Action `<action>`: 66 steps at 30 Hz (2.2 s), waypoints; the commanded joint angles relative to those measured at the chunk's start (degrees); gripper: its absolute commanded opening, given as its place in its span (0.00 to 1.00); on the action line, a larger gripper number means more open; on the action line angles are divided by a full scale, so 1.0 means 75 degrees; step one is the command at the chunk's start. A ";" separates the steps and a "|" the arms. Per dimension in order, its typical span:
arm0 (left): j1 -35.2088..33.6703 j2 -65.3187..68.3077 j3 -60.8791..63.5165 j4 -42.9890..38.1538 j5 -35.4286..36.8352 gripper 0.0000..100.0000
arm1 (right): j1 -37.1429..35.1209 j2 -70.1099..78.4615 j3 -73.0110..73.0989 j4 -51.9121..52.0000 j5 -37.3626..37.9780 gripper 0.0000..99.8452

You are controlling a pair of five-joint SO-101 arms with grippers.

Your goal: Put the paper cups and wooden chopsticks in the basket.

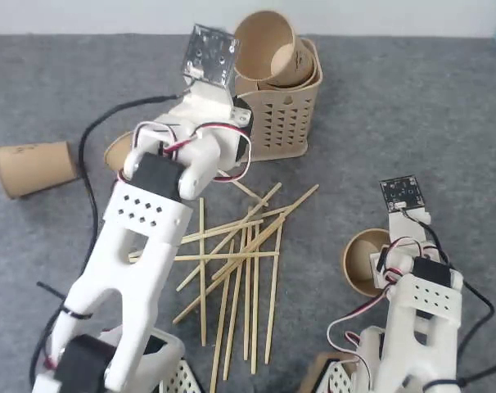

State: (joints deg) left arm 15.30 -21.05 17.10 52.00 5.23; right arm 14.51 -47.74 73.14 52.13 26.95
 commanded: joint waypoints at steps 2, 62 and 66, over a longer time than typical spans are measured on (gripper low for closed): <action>0.0059 -0.0223 0.0920 -0.1922 -0.0012 0.01 | -0.0100 -0.0029 0.0176 -0.0100 0.0094 0.01; -0.5908 -0.7221 1.0626 -0.4220 -0.0785 0.01 | 0.0498 -0.0029 0.0117 -0.0053 0.0234 0.01; -0.5837 -0.7244 1.0626 -0.4220 -0.0692 0.01 | 0.0510 -0.0029 0.0105 -0.0053 0.0234 0.01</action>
State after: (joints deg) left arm -28.13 -74.07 97.01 21.93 -0.04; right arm 16.79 -47.74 73.32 52.13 28.35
